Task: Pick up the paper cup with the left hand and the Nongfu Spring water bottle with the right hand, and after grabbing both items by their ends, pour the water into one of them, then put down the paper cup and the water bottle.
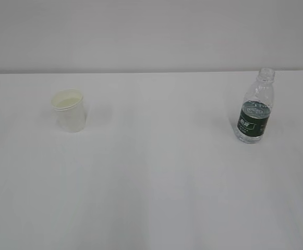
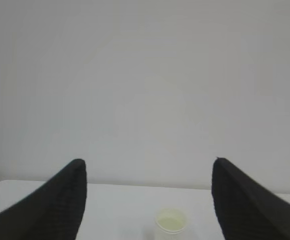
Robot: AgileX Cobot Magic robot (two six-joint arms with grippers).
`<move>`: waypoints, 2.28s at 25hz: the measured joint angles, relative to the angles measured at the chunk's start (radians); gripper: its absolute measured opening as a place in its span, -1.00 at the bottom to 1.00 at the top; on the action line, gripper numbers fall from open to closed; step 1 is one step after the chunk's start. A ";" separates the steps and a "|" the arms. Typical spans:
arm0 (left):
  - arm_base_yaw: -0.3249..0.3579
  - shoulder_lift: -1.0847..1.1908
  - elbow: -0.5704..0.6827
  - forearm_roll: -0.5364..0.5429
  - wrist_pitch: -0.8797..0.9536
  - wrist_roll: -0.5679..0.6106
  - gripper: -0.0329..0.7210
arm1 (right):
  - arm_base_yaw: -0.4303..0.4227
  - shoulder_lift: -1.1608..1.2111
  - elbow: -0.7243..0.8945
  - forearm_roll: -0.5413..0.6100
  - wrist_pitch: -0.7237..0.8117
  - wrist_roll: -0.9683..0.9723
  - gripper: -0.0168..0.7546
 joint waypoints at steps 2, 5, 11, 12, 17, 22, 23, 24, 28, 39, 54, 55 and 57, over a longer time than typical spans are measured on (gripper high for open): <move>0.000 -0.004 -0.025 -0.038 0.049 0.051 0.55 | 0.000 0.000 -0.021 0.004 0.036 0.000 0.50; 0.000 -0.005 -0.069 -0.145 0.147 0.161 0.52 | 0.000 0.000 -0.049 0.018 0.071 -0.017 0.49; 0.000 -0.006 -0.166 -0.353 0.415 0.375 0.43 | 0.000 0.000 -0.129 0.021 0.267 -0.065 0.49; 0.000 -0.009 -0.183 -0.373 0.456 0.392 0.42 | 0.000 0.000 -0.143 0.022 0.303 -0.080 0.49; 0.000 -0.010 -0.232 -0.435 0.656 0.474 0.41 | 0.000 -0.004 -0.179 0.024 0.507 -0.139 0.49; 0.000 -0.010 -0.232 -0.453 0.855 0.513 0.41 | 0.000 -0.004 -0.182 0.020 0.614 -0.167 0.48; 0.000 -0.012 -0.232 -0.453 0.862 0.515 0.41 | 0.000 -0.004 -0.182 0.011 0.616 -0.167 0.48; 0.000 -0.017 -0.227 -0.453 0.862 0.517 0.41 | 0.000 -0.004 -0.179 0.003 0.616 -0.174 0.48; 0.000 -0.057 -0.157 -0.459 0.865 0.518 0.40 | 0.000 -0.004 -0.137 -0.009 0.616 -0.180 0.48; 0.000 -0.095 -0.101 -0.472 0.869 0.518 0.38 | 0.001 -0.004 -0.004 -0.019 0.618 -0.181 0.48; 0.000 -0.095 -0.041 -0.438 0.764 0.520 0.37 | 0.001 -0.004 0.105 -0.020 0.491 -0.181 0.48; 0.000 -0.095 -0.032 -0.436 0.750 0.520 0.37 | 0.001 -0.004 0.105 -0.020 0.489 -0.181 0.48; 0.000 -0.095 -0.014 -0.425 0.721 0.520 0.36 | 0.001 -0.004 0.105 -0.020 0.487 -0.183 0.48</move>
